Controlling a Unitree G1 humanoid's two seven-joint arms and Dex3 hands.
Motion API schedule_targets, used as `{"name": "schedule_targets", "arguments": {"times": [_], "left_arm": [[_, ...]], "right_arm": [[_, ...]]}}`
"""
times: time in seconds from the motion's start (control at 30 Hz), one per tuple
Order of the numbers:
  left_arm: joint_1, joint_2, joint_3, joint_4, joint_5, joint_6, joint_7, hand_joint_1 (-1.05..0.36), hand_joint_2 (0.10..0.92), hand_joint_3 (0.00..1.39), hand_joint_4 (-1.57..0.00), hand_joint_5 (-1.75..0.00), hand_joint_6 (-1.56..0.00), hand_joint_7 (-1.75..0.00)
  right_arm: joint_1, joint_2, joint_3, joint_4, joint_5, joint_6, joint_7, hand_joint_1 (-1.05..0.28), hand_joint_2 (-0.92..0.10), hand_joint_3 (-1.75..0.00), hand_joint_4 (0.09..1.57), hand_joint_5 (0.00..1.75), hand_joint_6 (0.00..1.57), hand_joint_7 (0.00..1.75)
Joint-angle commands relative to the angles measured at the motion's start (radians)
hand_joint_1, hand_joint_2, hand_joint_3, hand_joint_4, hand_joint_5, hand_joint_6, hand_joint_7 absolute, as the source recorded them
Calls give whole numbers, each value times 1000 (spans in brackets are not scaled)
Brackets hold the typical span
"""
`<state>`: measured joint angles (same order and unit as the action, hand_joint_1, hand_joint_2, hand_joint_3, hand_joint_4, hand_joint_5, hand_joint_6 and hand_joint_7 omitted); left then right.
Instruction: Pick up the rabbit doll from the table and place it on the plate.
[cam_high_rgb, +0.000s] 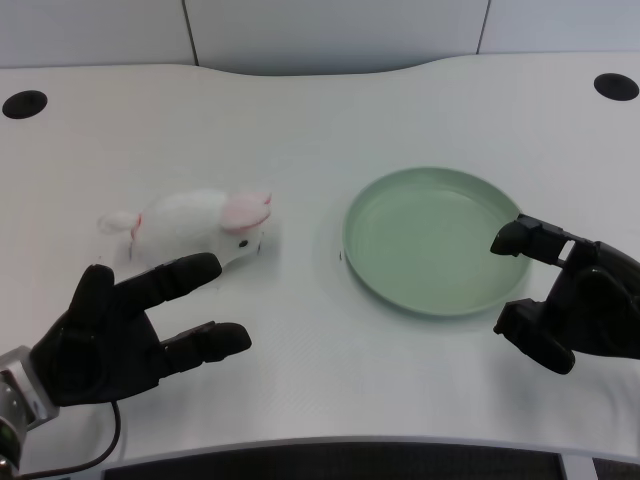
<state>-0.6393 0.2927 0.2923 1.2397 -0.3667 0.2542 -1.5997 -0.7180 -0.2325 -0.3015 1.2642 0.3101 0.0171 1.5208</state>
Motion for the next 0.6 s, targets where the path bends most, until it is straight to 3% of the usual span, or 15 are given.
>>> {"name": "schedule_targets", "arguments": {"times": [0.03, 0.17, 0.37, 0.6], "left_arm": [[-14, 16, 3, 6, 5, 2, -13, -876, 921, 410, -480, -638, -716, -31], [-14, 15, 3, 4, 3, -5, -14, -875, 921, 416, -472, -636, -710, -27], [-13, 17, 3, 6, 7, -8, -12, -881, 921, 422, -469, -641, -714, -26], [-10, 17, 6, 4, 5, -21, -8, -876, 921, 433, -463, -642, -714, -24]], "right_arm": [[-3, -11, -8, 0, 5, 6, 5, -746, -921, -74, 971, 1706, 804, 1309], [0, -10, -7, -2, 2, -17, 0, -760, -921, -106, 990, 1640, 809, 1307], [-2, -12, -5, 0, 1, -5, -1, -752, -921, -91, 1007, 1632, 811, 1295], [0, -8, -8, -1, 4, -20, 6, -760, -921, -101, 998, 1673, 823, 1301]]}}
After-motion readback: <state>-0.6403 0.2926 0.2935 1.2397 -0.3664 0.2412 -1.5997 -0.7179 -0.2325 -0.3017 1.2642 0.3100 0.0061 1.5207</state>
